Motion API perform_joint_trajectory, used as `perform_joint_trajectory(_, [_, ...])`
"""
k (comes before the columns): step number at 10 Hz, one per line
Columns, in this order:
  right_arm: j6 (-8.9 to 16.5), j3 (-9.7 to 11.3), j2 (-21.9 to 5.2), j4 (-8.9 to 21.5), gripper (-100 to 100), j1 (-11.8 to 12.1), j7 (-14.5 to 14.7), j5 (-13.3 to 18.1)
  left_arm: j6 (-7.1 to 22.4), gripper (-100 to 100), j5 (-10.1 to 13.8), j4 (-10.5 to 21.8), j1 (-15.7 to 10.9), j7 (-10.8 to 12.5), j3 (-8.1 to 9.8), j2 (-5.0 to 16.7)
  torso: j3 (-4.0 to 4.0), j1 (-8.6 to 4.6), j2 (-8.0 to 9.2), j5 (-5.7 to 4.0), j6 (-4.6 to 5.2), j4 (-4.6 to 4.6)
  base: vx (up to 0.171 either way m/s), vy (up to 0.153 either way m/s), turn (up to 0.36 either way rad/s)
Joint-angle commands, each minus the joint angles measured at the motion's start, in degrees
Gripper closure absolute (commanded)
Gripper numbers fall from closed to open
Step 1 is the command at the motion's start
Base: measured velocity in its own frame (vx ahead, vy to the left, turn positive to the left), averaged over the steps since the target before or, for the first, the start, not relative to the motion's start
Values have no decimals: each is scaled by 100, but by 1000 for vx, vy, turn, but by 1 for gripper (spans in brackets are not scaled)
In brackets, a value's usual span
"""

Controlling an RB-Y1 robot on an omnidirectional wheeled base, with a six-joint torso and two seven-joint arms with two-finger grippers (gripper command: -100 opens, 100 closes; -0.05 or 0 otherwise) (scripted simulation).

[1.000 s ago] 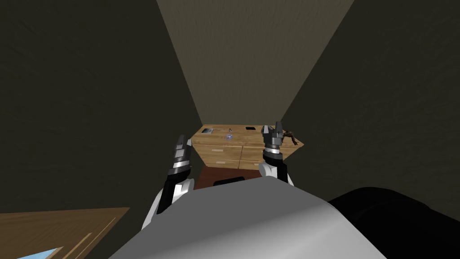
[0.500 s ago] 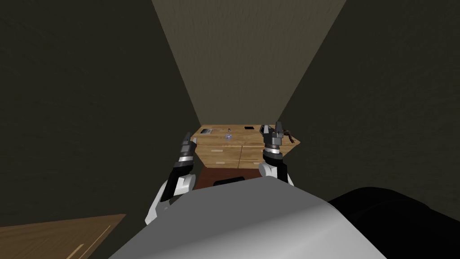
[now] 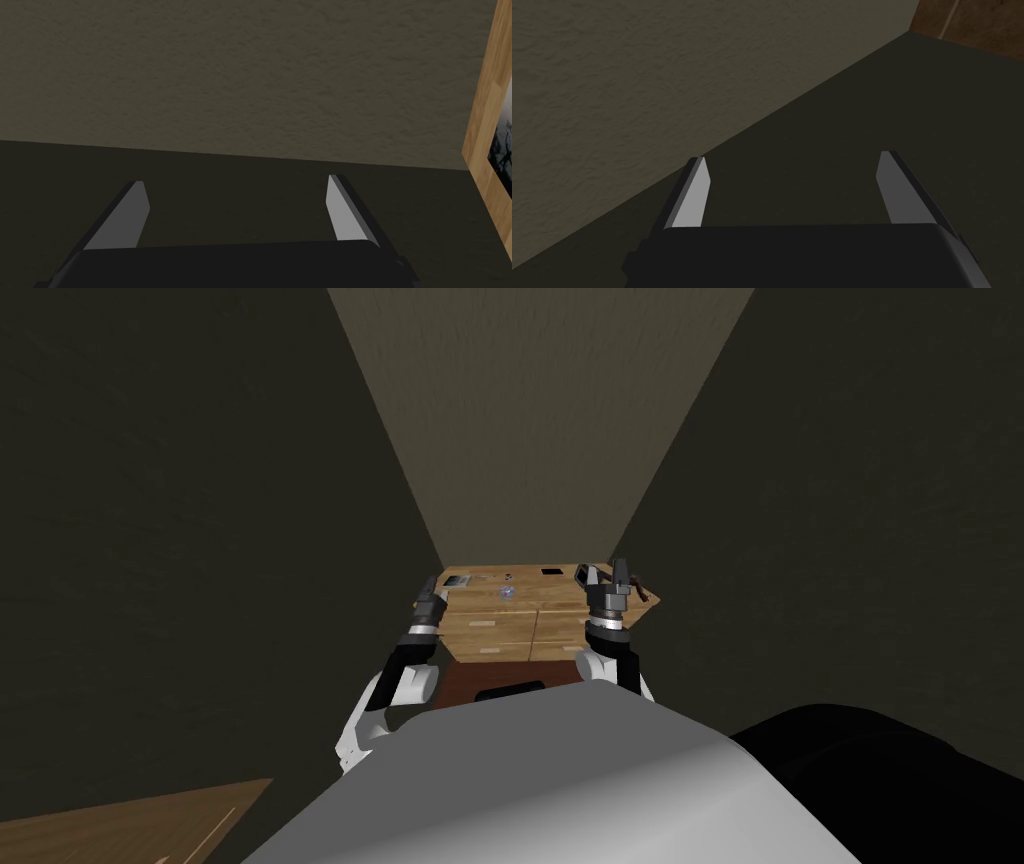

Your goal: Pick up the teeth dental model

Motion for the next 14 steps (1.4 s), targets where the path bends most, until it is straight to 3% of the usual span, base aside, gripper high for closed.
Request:
perform_joint_trajectory(1, [0,0,0,0,0,0,0,0,210,-100,60,8,-80,43,-36,73,0,0,0,0,0,0,-6,29,-52])
perform_joint_trajectory(4, [0,0,0,0,0,0,0,0,682,-100,302,83,-530,188,-195,346,0,0,1,0,-2,0,-10,31,-80])
perform_joint_trajectory(5, [0,0,0,0,0,0,0,0,828,-100,302,83,-530,188,-195,346,0,0,1,0,0,0,-5,33,-57])
perform_joint_trajectory(6, [0,0,0,0,0,0,0,0,997,-100,428,123,-765,264,-279,484,0,1,0,1,-3,0,-4,35,-85])
perform_joint_trajectory(7, [0,0,0,0,0,0,0,0,1155,-100,428,123,-765,264,-279,484,-1,1,-2,0,-1,0,-6,30,-61])
perform_joint_trajectory(8, [0,0,0,0,0,0,0,0,1339,-100,555,164,-1002,344,-364,622,0,0,0,1,-3,-1,-9,30,-109])
perform_joint_trajectory(9, [0,0,0,0,0,0,0,0,1483,-100,555,164,-1002,344,-364,622,0,0,0,0,-1,0,-8,25,-61])
perform_joint_trajectory(10, [0,0,0,0,0,0,0,0,1659,-100,682,206,-1240,426,-449,759,0,-2,0,0,-3,0,-8,30,-112])
perform_joint_trajectory(12, [0,0,0,0,0,1,0,0,1845,-100,682,206,-1240,426,-449,759,0,0,0,1,-4,0,-4,23,-23])
perform_joint_trajectory(13, [0,0,0,0,0,1,0,0,2079,-100,807,251,-1476,510,-534,893,-1,-5,-1,0,-4,-1,-1,19,-106])
perform_joint_trajectory(14, [0,0,0,0,0,0,0,0,2205,-100,807,251,-1476,510,-534,893,-1,-5,-2,-1,-1,-1,-2,23,-81])
